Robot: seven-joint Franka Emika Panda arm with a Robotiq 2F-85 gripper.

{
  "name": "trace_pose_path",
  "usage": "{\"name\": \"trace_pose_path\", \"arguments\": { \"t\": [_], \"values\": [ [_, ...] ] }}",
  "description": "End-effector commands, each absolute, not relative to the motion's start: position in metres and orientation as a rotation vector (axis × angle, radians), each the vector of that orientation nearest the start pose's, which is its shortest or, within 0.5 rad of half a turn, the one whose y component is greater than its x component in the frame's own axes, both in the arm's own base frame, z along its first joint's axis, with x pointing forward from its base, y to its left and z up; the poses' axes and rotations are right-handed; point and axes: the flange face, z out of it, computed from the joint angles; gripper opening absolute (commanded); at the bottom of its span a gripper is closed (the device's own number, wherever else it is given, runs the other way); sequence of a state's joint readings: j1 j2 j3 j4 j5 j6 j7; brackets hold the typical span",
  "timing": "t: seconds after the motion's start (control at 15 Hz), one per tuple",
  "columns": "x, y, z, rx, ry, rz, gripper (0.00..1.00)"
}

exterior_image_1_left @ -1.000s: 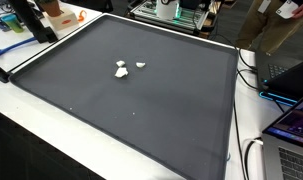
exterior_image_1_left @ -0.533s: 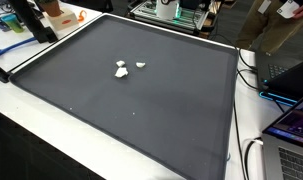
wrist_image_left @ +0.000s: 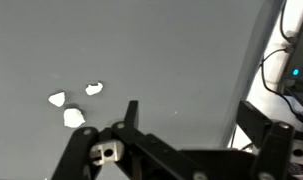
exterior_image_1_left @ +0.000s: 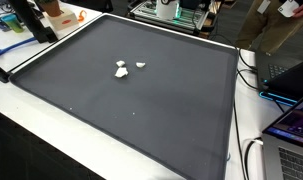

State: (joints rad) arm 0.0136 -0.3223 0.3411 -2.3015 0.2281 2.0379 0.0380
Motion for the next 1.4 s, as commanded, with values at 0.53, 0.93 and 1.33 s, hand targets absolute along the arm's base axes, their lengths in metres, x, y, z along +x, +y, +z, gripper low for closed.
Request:
{"name": "trace_pose_path", "arguments": {
  "t": [0.53, 0.93, 1.33],
  "values": [
    [0.422, 0.167, 0.468, -3.144, -0.445, -0.030, 1.00],
    [0.411, 0.161, 0.468, -3.150, -0.377, 0.037, 1.00],
    [0.412, 0.167, 0.472, -2.956, -0.306, 0.077, 1.00]
  ]
}}
